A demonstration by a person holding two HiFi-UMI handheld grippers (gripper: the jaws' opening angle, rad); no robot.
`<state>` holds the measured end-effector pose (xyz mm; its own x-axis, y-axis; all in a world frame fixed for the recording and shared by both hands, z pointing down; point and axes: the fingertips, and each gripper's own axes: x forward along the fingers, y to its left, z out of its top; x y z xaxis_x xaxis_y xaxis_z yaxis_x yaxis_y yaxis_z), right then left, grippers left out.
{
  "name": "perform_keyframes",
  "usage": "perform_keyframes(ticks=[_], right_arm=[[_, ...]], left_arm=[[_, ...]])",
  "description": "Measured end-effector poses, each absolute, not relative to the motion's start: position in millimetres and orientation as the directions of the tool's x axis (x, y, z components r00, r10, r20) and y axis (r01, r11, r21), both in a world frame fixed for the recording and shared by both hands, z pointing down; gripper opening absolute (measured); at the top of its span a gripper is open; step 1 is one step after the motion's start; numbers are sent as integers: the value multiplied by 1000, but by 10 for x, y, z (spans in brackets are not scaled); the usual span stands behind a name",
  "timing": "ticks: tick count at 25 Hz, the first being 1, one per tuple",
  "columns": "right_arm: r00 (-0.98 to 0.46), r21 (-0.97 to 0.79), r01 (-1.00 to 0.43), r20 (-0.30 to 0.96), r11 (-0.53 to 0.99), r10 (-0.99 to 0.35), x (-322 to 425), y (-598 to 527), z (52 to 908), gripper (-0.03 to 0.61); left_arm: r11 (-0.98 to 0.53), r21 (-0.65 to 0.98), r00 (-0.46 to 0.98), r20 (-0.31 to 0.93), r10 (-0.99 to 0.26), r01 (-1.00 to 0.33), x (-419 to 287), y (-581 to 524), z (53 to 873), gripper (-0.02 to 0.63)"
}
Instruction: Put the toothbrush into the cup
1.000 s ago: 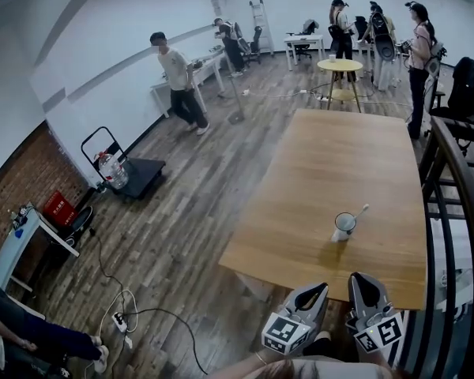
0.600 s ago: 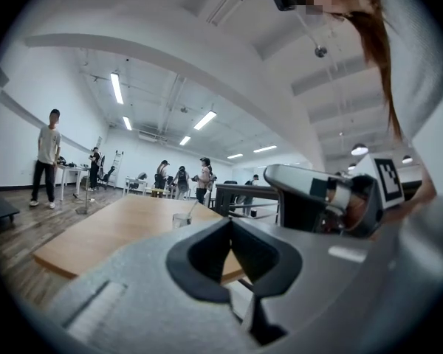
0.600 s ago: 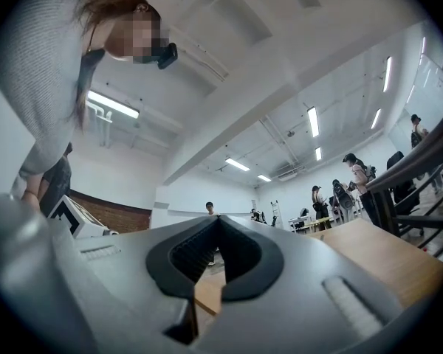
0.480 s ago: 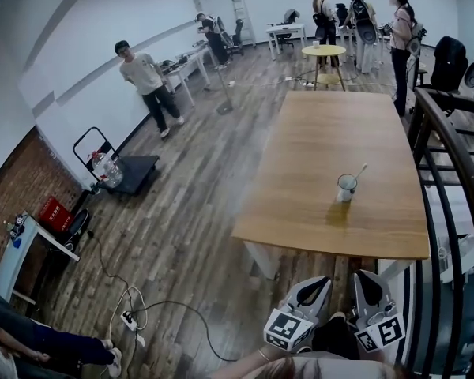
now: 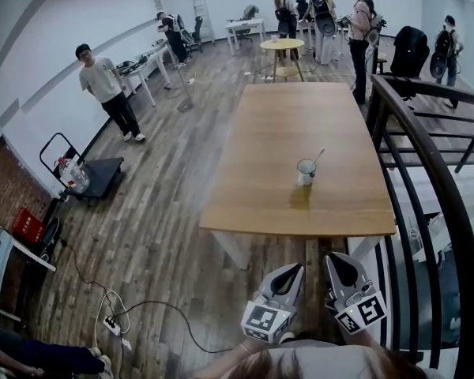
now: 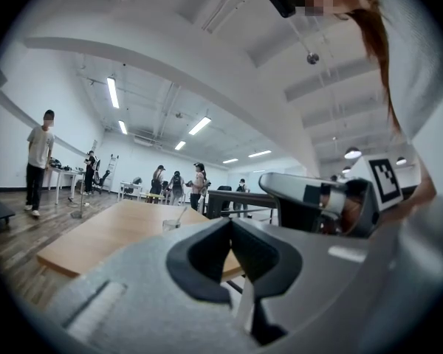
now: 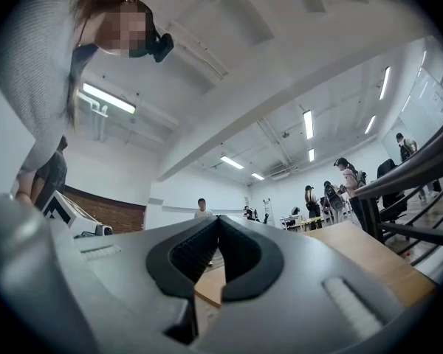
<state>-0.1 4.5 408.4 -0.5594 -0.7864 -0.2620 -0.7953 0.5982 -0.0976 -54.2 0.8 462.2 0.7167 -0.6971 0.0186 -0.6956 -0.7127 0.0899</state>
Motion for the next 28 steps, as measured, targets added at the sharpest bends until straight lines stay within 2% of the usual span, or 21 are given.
perform_keyframes(ticks=[13,28], right_arm=[[-613,-50,-763,-260,645,-746,37,193,3984,3],[-623,-79,-753,-231,653,-747,111,271,4097,3]], left_arm=[[-705,88,709,10,-706,-703,-322,69,4544,2],[-697,83,700,15,-714,-712,-259,174,4572,2]])
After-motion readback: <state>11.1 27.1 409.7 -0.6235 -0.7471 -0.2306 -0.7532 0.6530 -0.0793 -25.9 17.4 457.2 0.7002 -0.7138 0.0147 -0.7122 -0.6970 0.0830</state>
